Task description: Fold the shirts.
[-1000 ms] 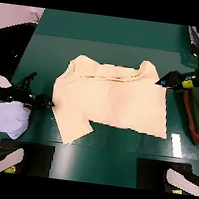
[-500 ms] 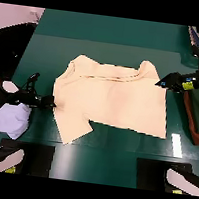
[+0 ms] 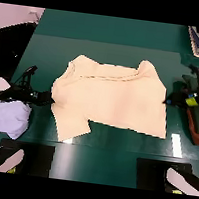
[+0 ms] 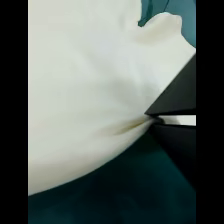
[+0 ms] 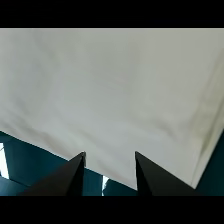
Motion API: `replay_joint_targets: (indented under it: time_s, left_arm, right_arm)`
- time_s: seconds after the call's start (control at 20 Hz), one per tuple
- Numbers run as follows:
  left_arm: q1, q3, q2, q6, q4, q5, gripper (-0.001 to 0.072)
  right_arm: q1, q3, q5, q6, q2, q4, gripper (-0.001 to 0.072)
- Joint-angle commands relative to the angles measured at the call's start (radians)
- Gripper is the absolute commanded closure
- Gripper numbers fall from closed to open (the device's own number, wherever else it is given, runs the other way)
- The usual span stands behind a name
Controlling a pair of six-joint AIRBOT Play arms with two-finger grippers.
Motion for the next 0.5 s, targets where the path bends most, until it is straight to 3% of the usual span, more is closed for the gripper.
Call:
replay_joint_targets:
  time_s: [0.0, 0.05, 0.25, 0.35, 0.45]
  left_arm:
    - [0.000, 0.012, 0.053, 0.001, 0.009, -0.054, 0.0679]
    - [0.000, 0.012, 0.053, 0.003, 0.008, -0.053, 0.0679]
    - [0.000, 0.012, 0.053, 0.003, 0.007, -0.038, 0.0679]
    - [0.000, 0.012, 0.053, 0.003, 0.006, -0.035, 0.0678]
    - [0.000, 0.012, 0.053, 0.003, 0.005, -0.035, 0.0678]
  right_arm:
    - [-0.171, -0.204, 0.009, 0.014, 0.080, -0.067, 0.0200]
    - [-0.238, -0.261, 0.008, 0.014, 0.092, -0.065, 0.0154]
    - [-0.399, -0.399, -0.013, 0.010, 0.068, -0.058, 0.0164]
    - [-0.413, -0.437, -0.042, 0.009, 0.041, -0.056, 0.0267]
    - [-0.381, -0.450, -0.067, 0.002, 0.010, -0.053, 0.0267]
